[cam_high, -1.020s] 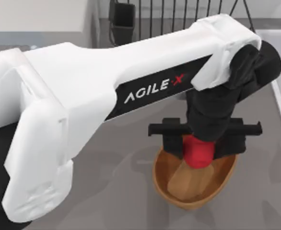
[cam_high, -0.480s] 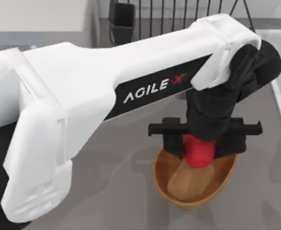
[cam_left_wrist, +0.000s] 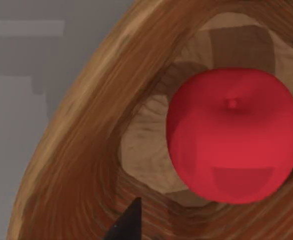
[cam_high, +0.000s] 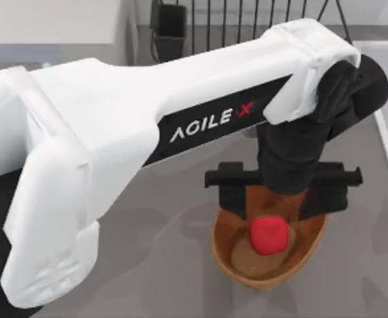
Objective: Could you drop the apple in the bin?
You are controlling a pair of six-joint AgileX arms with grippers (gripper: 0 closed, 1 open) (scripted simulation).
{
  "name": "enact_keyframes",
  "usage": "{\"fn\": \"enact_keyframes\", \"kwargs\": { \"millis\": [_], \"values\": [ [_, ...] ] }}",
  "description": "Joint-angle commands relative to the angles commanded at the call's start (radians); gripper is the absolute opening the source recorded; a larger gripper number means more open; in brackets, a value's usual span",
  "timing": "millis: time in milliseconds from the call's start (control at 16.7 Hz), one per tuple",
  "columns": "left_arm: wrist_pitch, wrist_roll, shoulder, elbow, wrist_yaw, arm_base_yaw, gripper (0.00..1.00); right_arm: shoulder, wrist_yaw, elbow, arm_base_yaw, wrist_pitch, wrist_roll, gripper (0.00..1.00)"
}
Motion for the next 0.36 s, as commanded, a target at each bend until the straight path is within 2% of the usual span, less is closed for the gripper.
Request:
{"fn": "enact_keyframes", "kwargs": {
  "millis": [360],
  "values": [
    [0.000,0.000,0.000,0.000,0.000,0.000,1.00,0.000,0.000,0.000,0.000,0.000,0.000,1.00]
  ]
}}
